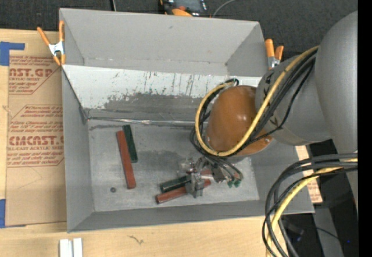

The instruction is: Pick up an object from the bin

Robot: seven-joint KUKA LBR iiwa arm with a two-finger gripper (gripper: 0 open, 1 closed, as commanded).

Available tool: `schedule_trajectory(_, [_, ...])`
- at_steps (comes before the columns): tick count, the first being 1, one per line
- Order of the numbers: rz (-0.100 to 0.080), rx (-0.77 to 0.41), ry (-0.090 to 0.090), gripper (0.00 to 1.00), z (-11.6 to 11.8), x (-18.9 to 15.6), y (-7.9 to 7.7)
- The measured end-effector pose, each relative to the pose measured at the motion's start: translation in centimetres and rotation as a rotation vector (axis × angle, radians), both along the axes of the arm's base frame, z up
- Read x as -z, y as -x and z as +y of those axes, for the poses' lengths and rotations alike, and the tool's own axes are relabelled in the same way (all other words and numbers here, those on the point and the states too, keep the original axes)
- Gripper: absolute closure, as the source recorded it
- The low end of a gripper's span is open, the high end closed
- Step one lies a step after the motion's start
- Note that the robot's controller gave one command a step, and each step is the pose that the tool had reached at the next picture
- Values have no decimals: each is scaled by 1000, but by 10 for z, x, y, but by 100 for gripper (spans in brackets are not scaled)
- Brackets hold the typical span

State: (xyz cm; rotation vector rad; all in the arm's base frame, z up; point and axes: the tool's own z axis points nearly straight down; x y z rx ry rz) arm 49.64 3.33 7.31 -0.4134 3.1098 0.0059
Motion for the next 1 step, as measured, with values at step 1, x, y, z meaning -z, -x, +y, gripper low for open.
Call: schedule_trajectory(1, [-5,8,4,100,0,-159,-8])
